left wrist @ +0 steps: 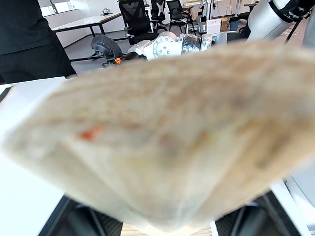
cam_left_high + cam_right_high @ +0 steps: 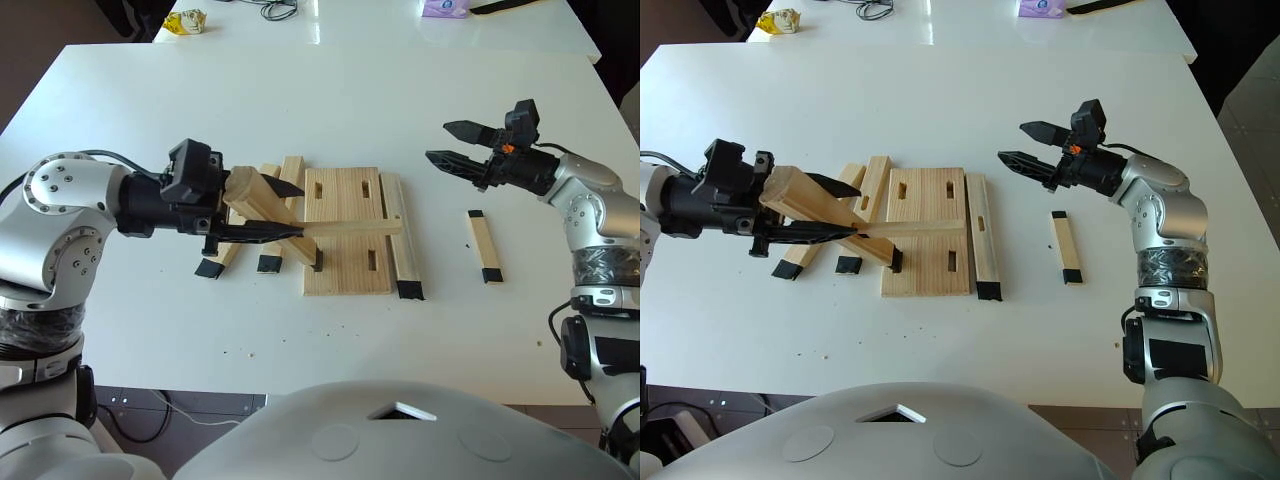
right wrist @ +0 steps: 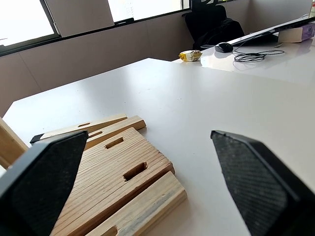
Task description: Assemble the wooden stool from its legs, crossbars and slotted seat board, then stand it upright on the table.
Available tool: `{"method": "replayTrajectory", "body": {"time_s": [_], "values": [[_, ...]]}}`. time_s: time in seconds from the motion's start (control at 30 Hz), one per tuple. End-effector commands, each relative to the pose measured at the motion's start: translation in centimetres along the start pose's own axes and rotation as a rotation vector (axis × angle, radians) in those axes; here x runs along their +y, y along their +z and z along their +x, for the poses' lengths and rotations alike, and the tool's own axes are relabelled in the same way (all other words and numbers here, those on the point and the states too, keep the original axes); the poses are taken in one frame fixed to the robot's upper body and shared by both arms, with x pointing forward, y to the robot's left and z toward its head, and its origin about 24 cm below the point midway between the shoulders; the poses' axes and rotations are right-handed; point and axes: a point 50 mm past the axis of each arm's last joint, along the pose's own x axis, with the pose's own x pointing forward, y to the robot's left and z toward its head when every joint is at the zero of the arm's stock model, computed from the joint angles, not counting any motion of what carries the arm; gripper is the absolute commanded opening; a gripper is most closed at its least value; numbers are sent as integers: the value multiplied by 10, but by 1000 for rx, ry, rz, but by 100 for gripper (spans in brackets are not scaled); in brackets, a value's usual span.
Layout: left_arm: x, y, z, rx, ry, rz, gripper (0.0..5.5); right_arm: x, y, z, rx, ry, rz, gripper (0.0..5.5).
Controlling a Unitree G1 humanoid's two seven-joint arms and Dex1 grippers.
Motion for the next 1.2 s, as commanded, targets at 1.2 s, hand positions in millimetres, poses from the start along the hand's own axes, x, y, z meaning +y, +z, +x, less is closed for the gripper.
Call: {"method": "replayTrajectory", "body": {"time_s": [1.2], "values": [[7,-11,-2,48,-2,-11,204,-1,-4,-2,-3,-18,11,458]]}}
